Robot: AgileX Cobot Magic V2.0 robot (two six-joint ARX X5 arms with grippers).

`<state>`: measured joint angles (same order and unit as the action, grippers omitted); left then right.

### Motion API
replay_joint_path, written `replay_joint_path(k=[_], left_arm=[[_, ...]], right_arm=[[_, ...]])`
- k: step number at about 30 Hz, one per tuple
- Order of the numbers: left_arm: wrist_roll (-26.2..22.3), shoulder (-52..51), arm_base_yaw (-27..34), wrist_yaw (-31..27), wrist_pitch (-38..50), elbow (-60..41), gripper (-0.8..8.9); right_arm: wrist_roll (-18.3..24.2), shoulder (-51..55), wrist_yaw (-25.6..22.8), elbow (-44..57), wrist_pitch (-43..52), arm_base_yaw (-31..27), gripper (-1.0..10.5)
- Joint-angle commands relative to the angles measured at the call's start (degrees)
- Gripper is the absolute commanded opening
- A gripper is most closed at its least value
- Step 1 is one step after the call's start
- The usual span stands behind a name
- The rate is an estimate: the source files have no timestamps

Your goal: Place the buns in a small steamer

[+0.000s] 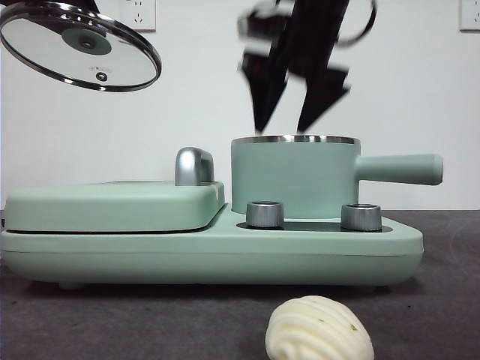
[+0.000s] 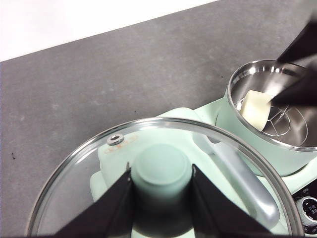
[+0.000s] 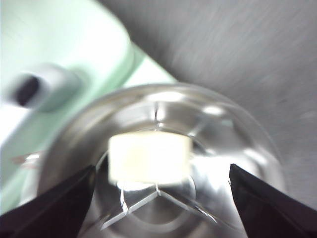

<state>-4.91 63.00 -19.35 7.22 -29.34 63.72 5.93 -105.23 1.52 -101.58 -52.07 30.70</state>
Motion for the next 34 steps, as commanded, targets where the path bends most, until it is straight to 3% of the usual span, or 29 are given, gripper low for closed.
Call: replay_joint_path(k=[1,4,9,20,27,34], left_arm=[[0.0,-0.1,-0.2,0.0,1.8,0.8,0.15],[0.0,-0.1,-0.2,0.0,1.8,0.8,0.16],[0.0,-0.1,-0.2,0.0,1.7,0.8,0.16],[0.0,-0.1,-0.2,0.0,1.8,0.8,0.15],[0.0,-0.1,-0.2,0.0,1.7,0.8,0.16],[0.0,-0.1,-0.2,0.0,1.6,0.8,0.15]], right_arm=[[-0.9,5.0,0.6,-2.0,0.5,1.2,4.3],[-0.9,12.2,3.3,-1.6,3.8,3.3,4.3],[-0.9,23.1,3.5,4.7,11.7,7.0,4.3],[-0.9,43.5,3.4,32.8,27.2,12.7,4.3],[-1.6,52.3,2.8,49.5,31.1,17.9,4.3],[-1.4,54.8,1.9,61.4,31.3,24.4,4.3]])
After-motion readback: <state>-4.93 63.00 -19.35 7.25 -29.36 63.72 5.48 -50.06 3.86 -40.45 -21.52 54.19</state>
